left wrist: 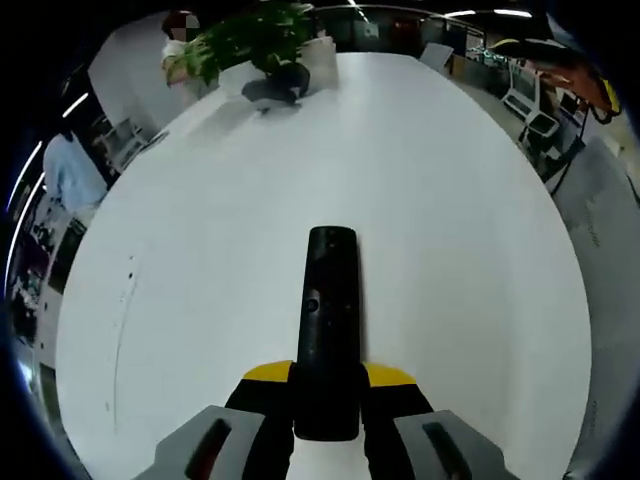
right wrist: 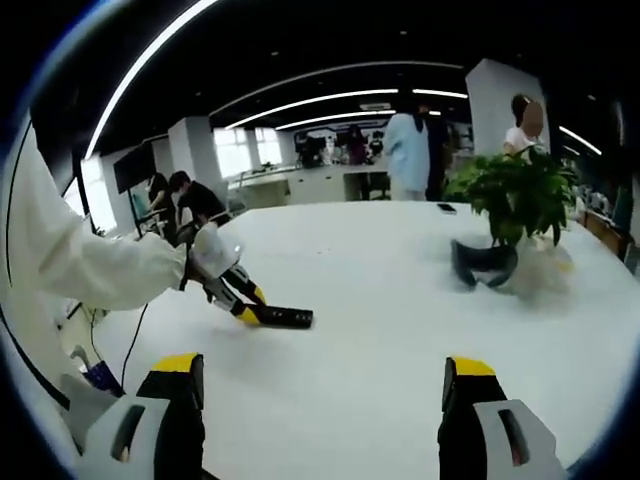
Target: Press the specified remote control buttons in sequence, fully releasing each button before pressing the next.
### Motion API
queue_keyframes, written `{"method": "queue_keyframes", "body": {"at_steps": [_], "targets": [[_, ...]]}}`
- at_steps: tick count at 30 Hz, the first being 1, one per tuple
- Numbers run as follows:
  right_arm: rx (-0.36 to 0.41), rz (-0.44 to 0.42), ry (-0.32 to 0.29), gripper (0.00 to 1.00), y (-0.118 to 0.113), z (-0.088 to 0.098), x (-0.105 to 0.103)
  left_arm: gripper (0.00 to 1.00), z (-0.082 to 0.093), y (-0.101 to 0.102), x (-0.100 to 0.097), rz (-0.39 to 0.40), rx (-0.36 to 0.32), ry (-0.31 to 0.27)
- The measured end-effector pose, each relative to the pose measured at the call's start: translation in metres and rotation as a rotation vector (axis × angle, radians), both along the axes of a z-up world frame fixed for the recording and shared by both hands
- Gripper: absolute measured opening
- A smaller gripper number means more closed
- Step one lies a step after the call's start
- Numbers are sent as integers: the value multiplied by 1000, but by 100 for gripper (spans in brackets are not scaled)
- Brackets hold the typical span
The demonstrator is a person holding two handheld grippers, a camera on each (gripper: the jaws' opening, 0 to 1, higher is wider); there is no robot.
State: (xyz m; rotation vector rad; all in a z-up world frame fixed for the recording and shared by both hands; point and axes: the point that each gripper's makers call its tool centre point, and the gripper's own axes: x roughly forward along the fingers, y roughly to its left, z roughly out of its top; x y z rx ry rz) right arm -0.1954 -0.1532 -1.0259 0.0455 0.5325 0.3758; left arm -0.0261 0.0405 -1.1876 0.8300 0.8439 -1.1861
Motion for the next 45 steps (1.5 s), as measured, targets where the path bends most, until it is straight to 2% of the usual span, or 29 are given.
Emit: {"method": "queue_keyframes", "body": {"at_steps": [13, 17, 22, 29, 33, 35, 38, 40, 43, 45], "targets": [[-8, -9, 15, 99, -4, -4, 1, 24, -7, 0, 8, -17, 25, 38], [-8, -10, 11, 99, -5, -3, 3, 24, -6, 1, 16, -32, 42, 29], [-14, -15, 9, 99, -8, -2, 6, 24, -6, 2, 25, -18, 42, 34], [-12, -24, 13, 99, -10, -3, 6, 25, -7, 2, 24, 15, 28, 74], [-12, -12, 1, 99, -7, 0, 5, 27, -6, 3, 25, 24, 38, 55], [-3, -14, -11, 99, -6, 4, 6, 29, -6, 4, 27, 64, 44, 57], [-3, -12, -24, 99, -5, 7, 5, 35, -5, 9, 33, 169, 48, 53], [-6, -10, -34, 99, -4, 9, 4, 34, -6, 15, 29, 226, 62, 95], [6, -20, -44, 99, -5, 11, 3, 39, -2, 20, 30, 242, 57, 56], [35, -30, -47, 99, -3, 13, 2, 43, 3, 22, 29, 277, 42, 62]]}}
